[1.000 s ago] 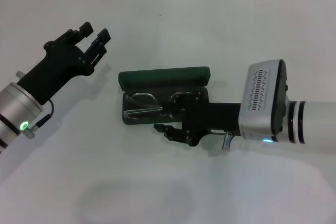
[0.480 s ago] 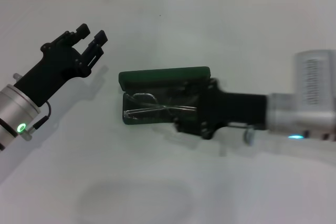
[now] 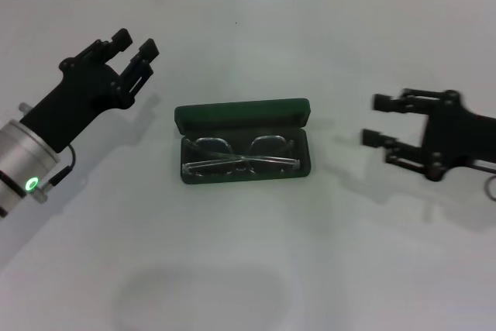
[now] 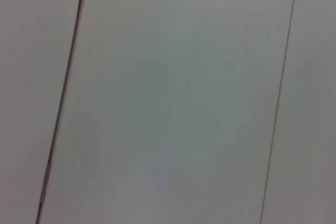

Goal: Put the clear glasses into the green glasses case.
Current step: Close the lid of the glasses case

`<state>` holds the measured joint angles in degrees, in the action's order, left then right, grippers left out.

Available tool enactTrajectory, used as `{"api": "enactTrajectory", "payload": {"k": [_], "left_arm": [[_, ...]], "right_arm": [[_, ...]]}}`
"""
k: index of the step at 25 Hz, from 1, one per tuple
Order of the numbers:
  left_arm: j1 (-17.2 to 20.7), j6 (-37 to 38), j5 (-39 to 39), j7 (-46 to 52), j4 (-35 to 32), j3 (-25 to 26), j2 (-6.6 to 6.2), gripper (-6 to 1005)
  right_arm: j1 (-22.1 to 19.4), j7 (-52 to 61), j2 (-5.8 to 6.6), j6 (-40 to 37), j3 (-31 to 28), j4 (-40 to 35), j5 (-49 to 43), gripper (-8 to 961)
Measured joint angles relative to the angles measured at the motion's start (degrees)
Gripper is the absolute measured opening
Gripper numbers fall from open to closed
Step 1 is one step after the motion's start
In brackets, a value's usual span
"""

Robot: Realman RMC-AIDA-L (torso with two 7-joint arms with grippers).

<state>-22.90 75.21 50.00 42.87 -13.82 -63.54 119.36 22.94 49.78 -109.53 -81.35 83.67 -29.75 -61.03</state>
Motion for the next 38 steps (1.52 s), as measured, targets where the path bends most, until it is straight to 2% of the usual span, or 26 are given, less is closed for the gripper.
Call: {"api": "enactTrajectory", "payload": {"k": [2,6,11,16,19,26,32,38], "left_arm": [[-0.6,-0.5,0.0,0.1,0.1,-0.2,0.05,469],[-2.4,-3.6,1.9,4.2,-0.4,-0.2,-0.02,470],[-7.8,-12.9,16.8,21.3,-5.5,-0.3,-0.88,471],[-11.9,-19.8,32.6,34.2,-11.4,-0.3,0.2,472],[-13.7,-20.4,36.9,37.8,-11.6,-0.7,0.28,472],[-13.6,-19.8,37.5,40.3,-12.0,-7.2,0.31,478],[-10.8,-13.4,37.8,39.7,-14.8,-7.8,0.31,486],[-8.2,-10.9,36.8,37.1,-16.5,-9.1,0.38,494]], "right_arm": [[-0.7,-0.1,-0.12,-2.5,-4.5,0.4,-2.4,510],[-1.0,0.7,-0.79,-2.7,-8.8,1.0,-3.5,529],[-1.1,1.2,-1.62,0.4,-9.1,1.0,-4.0,612],[-0.5,1.3,-2.52,1.2,-9.2,1.1,-6.8,695],[-0.5,1.3,-2.92,1.6,-9.2,0.9,-7.5,816],[-0.5,1.3,-3.06,1.9,-9.1,1.3,-7.6,811],[-0.3,1.3,-3.06,2.1,-9.1,1.5,-7.6,810],[0.0,1.3,-3.06,2.5,-9.0,1.5,-7.6,810]]}}
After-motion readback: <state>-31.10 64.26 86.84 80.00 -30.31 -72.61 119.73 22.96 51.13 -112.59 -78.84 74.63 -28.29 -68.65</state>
